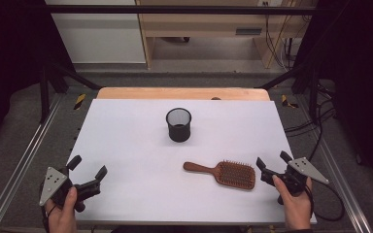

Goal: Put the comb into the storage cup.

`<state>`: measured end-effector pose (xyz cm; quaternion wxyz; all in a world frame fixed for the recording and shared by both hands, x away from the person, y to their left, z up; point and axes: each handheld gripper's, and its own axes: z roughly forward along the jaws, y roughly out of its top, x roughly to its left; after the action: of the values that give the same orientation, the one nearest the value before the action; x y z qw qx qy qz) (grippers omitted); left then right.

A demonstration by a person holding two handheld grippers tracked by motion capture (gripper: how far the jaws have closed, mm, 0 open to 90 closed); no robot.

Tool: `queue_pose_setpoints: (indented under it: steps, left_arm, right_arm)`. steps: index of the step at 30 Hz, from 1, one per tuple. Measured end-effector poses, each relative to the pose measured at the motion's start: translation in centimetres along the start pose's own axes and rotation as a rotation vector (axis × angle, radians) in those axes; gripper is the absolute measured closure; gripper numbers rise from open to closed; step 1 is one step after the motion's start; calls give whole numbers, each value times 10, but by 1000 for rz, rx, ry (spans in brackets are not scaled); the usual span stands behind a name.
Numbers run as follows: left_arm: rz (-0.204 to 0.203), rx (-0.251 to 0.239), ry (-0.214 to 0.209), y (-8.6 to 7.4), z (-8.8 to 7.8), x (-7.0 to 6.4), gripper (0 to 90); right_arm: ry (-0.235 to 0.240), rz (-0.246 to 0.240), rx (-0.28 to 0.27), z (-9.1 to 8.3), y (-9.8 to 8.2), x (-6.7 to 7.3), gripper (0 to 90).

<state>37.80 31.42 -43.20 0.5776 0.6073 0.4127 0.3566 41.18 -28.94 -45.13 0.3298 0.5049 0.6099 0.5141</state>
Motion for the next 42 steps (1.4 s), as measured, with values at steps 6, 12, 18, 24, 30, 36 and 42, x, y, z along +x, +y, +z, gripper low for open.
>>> queue_pose_setpoints:
  steps: [6, 12, 18, 24, 30, 36, 42]
  left_arm:
    - [16, 13, 2, 1, 6, 0, 29]
    - [23, 22, 6, 0, 6, -3, 29]
    - [18, 22, 13, -1, 4, -1, 29]
    - [4, 20, 19, -2, 3, 1, 29]
    - [-20, 24, 27, -5, -1, 4, 29]
    - [-40, 19, 24, -5, 0, 6, 30]
    - [-28, 18, 25, -4, 2, 6, 30]
  right_arm:
    - [-9, 5, 25, -6, -1, -2, 118]
    - [-25, -11, 63, -8, -2, -3, 270]
    - [-37, -14, 69, -14, -1, -3, 418]
    - [-39, -28, 75, -18, -1, -1, 606]
    - [-32, -41, 125, -17, -1, 5, 824]
    - [-20, -13, 221, -13, -5, 7, 900]
    - [-8, 3, 298, -8, -8, 7, 900]
